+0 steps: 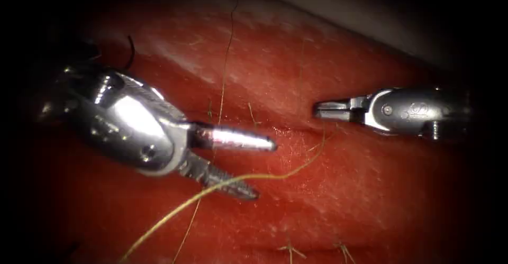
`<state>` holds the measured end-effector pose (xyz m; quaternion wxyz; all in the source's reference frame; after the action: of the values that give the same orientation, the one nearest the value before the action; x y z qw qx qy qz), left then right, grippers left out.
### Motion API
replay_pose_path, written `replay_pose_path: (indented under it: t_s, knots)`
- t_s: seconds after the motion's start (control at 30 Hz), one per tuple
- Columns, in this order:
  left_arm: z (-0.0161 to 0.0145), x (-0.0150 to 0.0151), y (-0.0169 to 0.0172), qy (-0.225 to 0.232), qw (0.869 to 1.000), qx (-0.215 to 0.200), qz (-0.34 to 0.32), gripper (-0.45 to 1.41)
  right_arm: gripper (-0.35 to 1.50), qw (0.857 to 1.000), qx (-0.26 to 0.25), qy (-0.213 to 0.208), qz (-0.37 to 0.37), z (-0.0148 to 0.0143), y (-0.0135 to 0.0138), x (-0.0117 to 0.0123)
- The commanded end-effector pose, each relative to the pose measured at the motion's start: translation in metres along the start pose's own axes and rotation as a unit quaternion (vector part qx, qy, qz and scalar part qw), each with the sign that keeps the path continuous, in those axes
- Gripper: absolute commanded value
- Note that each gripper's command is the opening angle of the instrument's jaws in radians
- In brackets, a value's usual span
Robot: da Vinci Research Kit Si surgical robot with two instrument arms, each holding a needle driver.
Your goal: Wound Closure
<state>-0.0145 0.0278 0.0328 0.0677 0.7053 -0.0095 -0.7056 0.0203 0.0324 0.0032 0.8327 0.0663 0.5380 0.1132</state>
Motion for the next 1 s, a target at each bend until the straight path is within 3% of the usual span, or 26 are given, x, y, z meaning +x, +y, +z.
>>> replay_pose_path:
  t_s: [0.03, 0.43, 0.6, 0.7, 0.73, 0.8, 1.0]
  knots:
    - [0.0004, -0.0002, 0.0000, 0.011, 1.000, 0.002, -0.006, 0.68, -0.35, 1.000, 0.000, 0.001, -0.002, 0.0010, 0.0003, -0.0002]
    - [0.0011, 0.0031, 0.0000, 0.091, 0.994, -0.007, -0.064, 0.63, -0.35, 1.000, -0.002, 0.000, -0.004, 0.0014, 0.0001, -0.0007]
    - [0.0006, 0.0031, -0.0005, 0.092, 0.991, -0.010, -0.093, 0.35, -0.35, 1.000, -0.002, -0.003, -0.005, 0.0016, 0.0000, -0.0007]
    - [0.0003, 0.0025, -0.0008, 0.088, 0.990, 0.003, -0.111, -0.27, -0.35, 1.000, -0.002, -0.003, -0.004, 0.0017, -0.0001, -0.0007]
    - [0.0002, 0.0021, -0.0010, 0.082, 0.989, 0.009, -0.123, -0.35, -0.35, 1.000, -0.002, -0.004, -0.004, 0.0018, -0.0001, -0.0007]
    - [-0.0004, 0.0007, -0.0012, 0.065, 0.986, 0.032, -0.147, -0.35, -0.35, 1.000, -0.002, -0.005, -0.004, 0.0018, -0.0002, -0.0005]
    - [-0.0010, 0.0004, -0.0014, 0.042, 0.983, 0.034, -0.176, -0.35, -0.35, 1.000, -0.002, -0.005, -0.002, 0.0019, -0.0005, 0.0000]
